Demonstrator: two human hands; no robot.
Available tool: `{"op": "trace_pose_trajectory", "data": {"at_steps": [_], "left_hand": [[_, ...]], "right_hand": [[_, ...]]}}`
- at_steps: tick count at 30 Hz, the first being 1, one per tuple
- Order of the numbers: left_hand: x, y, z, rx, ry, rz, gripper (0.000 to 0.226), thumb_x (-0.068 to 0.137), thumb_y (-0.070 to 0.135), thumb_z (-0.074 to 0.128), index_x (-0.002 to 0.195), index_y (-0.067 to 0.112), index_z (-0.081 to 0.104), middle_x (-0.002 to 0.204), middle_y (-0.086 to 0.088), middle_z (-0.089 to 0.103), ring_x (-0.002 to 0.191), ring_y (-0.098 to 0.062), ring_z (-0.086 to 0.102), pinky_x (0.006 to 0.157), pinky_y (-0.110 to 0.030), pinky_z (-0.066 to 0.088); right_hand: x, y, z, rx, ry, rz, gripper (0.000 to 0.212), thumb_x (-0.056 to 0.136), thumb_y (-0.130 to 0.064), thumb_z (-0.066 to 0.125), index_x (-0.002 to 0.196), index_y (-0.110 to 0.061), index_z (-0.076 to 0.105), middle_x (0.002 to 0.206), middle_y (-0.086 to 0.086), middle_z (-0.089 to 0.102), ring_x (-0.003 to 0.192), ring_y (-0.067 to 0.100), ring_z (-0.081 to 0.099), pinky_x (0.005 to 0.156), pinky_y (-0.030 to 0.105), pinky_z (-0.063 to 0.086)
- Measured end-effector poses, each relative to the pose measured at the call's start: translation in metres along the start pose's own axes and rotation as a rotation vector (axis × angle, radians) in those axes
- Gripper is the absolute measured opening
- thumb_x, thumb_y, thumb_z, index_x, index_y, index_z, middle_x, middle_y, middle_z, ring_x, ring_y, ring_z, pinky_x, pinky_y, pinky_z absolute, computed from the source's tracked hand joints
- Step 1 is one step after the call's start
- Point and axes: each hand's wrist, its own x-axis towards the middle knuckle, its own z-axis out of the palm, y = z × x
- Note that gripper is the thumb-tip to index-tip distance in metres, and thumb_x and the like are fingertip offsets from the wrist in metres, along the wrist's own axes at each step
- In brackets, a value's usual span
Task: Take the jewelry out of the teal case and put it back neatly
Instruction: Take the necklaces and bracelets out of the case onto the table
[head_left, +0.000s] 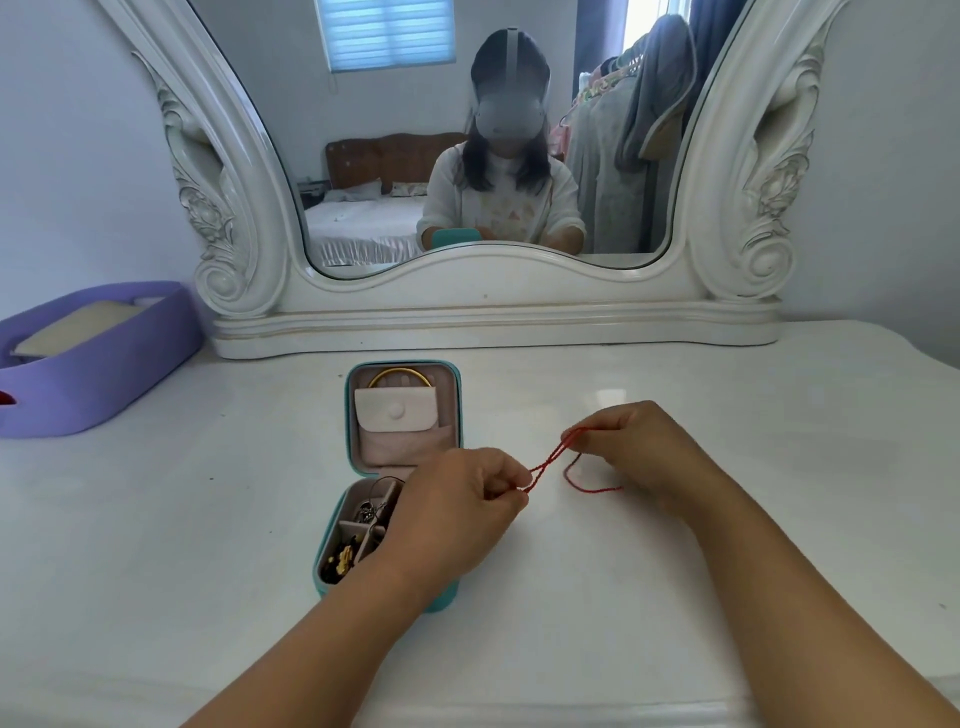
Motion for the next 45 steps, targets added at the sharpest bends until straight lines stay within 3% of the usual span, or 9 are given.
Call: {"op": "trace_pose_trajectory", "data": {"at_steps": [3,7,12,16,19,27,35,40,45], "left_hand": [[-0.001,0.002,0.0,0.151,-0.046,0.036,0.014,0.082,0.025,0.064,0.092,0.025,0.073,0.087,0.007,0.075,0.083,-0.01,0.066,0.081,-0.029,0.052],[-0.001,0.004,0.001,0.169,-0.039,0.063,0.014,0.081,0.025,0.065,0.09,0.025,0.075,0.088,0.006,0.075,0.084,-0.011,0.066,0.086,-0.032,0.05],[-0.002,0.004,0.003,0.151,-0.121,0.115,0.008,0.076,0.027,0.069,0.08,0.024,0.074,0.073,0.007,0.074,0.061,0.002,0.056,0.087,-0.028,0.044],[-0.002,0.003,0.004,0.089,-0.211,0.136,0.008,0.074,0.03,0.07,0.07,0.024,0.074,0.052,0.009,0.066,0.049,0.008,0.046,0.068,-0.019,0.037],[-0.001,0.002,0.003,0.12,-0.221,0.17,0.008,0.076,0.027,0.069,0.072,0.025,0.075,0.063,0.005,0.071,0.052,0.004,0.048,0.065,-0.015,0.03],[-0.005,-0.005,-0.025,0.075,-0.057,0.23,0.006,0.079,0.029,0.068,0.08,0.026,0.073,0.071,0.015,0.064,0.071,-0.004,0.058,0.066,-0.018,0.047],[-0.013,-0.039,-0.08,-0.056,0.203,0.064,0.021,0.078,0.019,0.07,0.068,0.036,0.067,0.074,0.014,0.069,0.069,0.002,0.061,0.061,-0.006,0.044],[-0.02,-0.05,-0.086,-0.012,0.214,0.048,0.019,0.08,0.019,0.068,0.071,0.036,0.065,0.079,0.011,0.069,0.075,-0.005,0.062,0.062,-0.009,0.047],[-0.018,-0.06,-0.081,0.017,0.242,0.033,0.014,0.081,0.016,0.067,0.078,0.029,0.067,0.083,0.012,0.064,0.07,0.004,0.057,0.056,-0.003,0.039]], "right_hand": [[-0.001,-0.004,-0.009,0.244,-0.14,0.12,0.011,0.079,-0.003,0.062,0.078,-0.01,0.07,0.041,-0.002,0.055,0.034,0.007,0.042,0.037,0.015,0.031],[-0.003,-0.005,-0.011,0.471,-0.257,0.12,0.014,0.083,-0.002,0.056,0.088,-0.01,0.067,0.079,0.007,0.075,0.061,0.014,0.068,0.058,0.022,0.047],[0.002,0.005,0.008,0.181,-0.059,-0.102,0.019,0.086,-0.01,0.058,0.095,-0.022,0.07,0.094,-0.006,0.073,0.083,0.005,0.065,0.072,0.014,0.046],[0.003,0.011,0.027,-0.036,0.0,-0.236,0.026,0.082,-0.006,0.059,0.099,-0.022,0.071,0.094,-0.008,0.069,0.082,-0.003,0.06,0.071,0.0,0.04],[0.004,0.012,0.032,-0.105,-0.017,-0.25,0.029,0.084,-0.007,0.059,0.106,-0.022,0.068,0.096,0.0,0.067,0.083,0.001,0.058,0.068,-0.004,0.036],[0.006,0.017,0.024,-0.01,0.095,-0.277,0.022,0.075,-0.014,0.07,0.088,-0.033,0.071,0.092,-0.005,0.054,0.079,-0.004,0.052,0.067,0.003,0.039],[0.005,0.016,0.027,0.024,-0.024,-0.247,0.052,0.079,0.0,0.062,0.118,-0.034,0.055,0.122,-0.007,0.054,0.111,0.011,0.052,0.086,0.018,0.041],[-0.003,0.012,0.023,-0.205,0.171,-0.326,0.012,0.078,-0.015,0.068,0.084,-0.024,0.067,0.095,-0.006,0.056,0.083,0.012,0.05,0.069,0.014,0.036],[-0.004,0.023,0.03,-0.374,0.122,-0.27,0.017,0.081,-0.022,0.064,0.098,-0.022,0.066,0.096,-0.001,0.057,0.082,0.005,0.051,0.068,0.014,0.036]]}}
